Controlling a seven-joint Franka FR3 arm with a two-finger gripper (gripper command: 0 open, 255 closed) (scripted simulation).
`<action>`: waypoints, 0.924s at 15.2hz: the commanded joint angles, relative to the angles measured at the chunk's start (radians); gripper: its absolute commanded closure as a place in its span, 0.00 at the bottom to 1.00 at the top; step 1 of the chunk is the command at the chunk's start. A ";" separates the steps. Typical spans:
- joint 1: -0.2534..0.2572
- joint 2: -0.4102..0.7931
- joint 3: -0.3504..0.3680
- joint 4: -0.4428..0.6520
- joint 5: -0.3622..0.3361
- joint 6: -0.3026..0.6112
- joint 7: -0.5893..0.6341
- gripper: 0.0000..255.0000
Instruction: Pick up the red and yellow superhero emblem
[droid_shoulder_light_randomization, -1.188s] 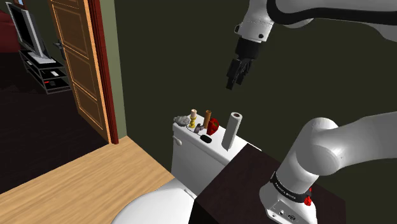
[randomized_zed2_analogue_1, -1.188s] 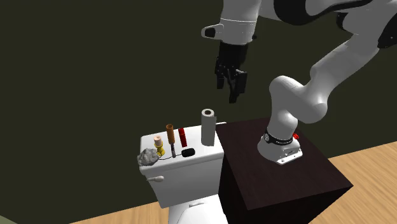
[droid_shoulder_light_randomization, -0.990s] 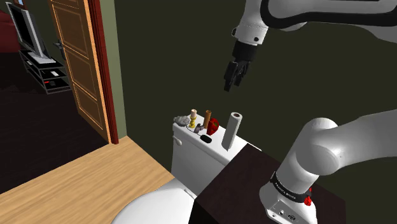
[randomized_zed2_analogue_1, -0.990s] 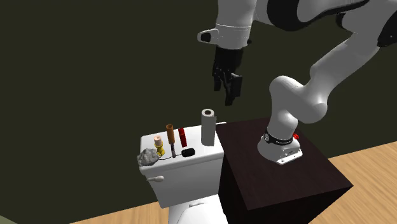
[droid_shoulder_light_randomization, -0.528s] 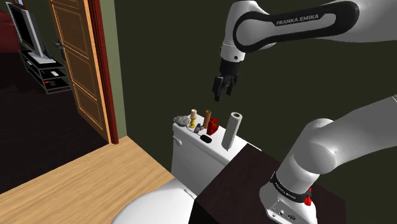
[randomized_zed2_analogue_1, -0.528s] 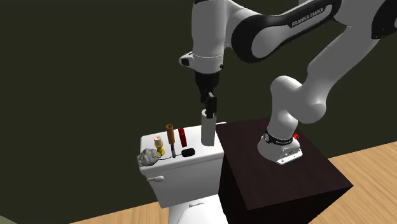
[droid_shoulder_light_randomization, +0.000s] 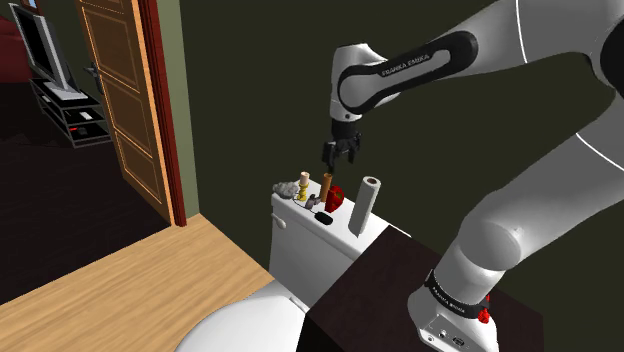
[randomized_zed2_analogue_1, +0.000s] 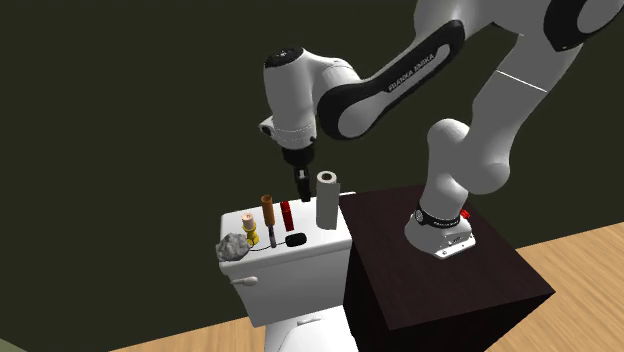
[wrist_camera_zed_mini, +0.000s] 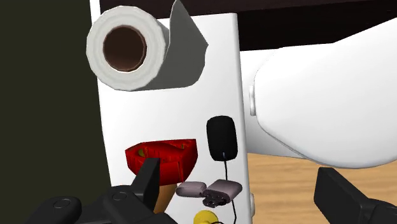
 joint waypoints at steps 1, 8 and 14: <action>-0.021 0.083 -0.002 0.017 -0.034 0.045 0.028 0.00; -0.076 0.339 -0.030 0.105 -0.154 0.135 0.132 0.00; -0.088 0.450 -0.049 0.135 -0.201 0.191 0.177 0.00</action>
